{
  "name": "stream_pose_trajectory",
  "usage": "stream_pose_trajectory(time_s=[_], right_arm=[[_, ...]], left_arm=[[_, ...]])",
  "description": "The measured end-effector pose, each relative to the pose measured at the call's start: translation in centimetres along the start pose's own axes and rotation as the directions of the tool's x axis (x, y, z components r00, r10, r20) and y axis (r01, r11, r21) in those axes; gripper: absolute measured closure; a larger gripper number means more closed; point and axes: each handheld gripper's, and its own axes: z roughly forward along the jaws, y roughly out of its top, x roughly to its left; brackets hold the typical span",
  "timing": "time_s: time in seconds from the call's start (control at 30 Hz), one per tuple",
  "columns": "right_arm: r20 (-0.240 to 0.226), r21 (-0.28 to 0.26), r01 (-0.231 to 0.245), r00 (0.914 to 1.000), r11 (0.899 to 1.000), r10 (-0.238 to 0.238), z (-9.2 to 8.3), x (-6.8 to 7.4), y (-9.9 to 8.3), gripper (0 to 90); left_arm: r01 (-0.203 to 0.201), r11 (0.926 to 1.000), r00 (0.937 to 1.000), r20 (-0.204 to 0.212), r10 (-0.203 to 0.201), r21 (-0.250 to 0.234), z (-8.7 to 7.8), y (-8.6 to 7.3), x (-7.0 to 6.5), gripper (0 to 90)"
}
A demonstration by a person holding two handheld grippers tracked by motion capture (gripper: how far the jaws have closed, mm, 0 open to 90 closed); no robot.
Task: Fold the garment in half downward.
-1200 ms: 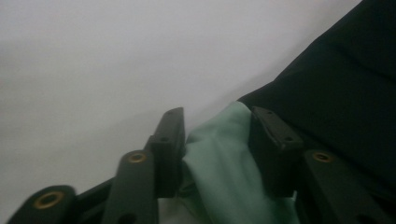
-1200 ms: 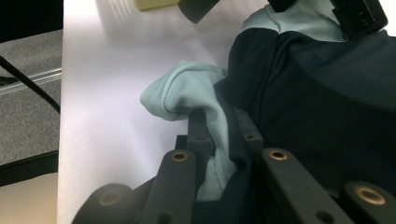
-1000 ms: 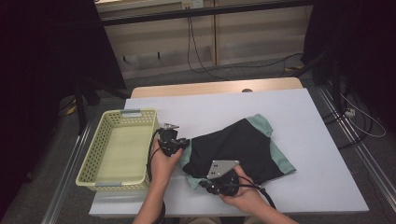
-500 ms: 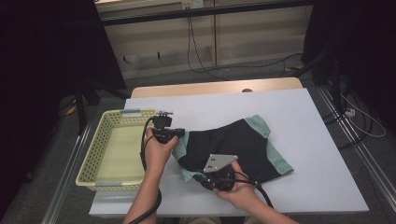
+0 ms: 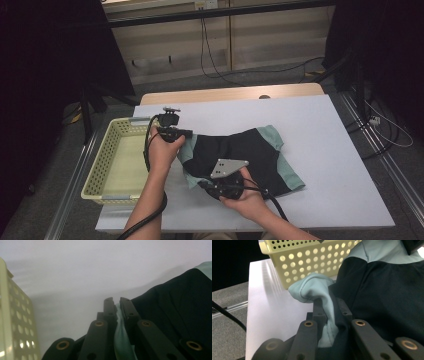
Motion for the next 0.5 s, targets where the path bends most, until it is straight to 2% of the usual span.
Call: stream_pose_trajectory(time_s=[0.5], right_arm=[[0.004,-0.050,-0.017,0.9998,0.999,0.018,0.3,0.0,1.5,82.5]], left_arm=[[-0.023,0.9995,0.9991,-0.034,0.024,0.020,-0.8,2.1,-0.4,84.7]])
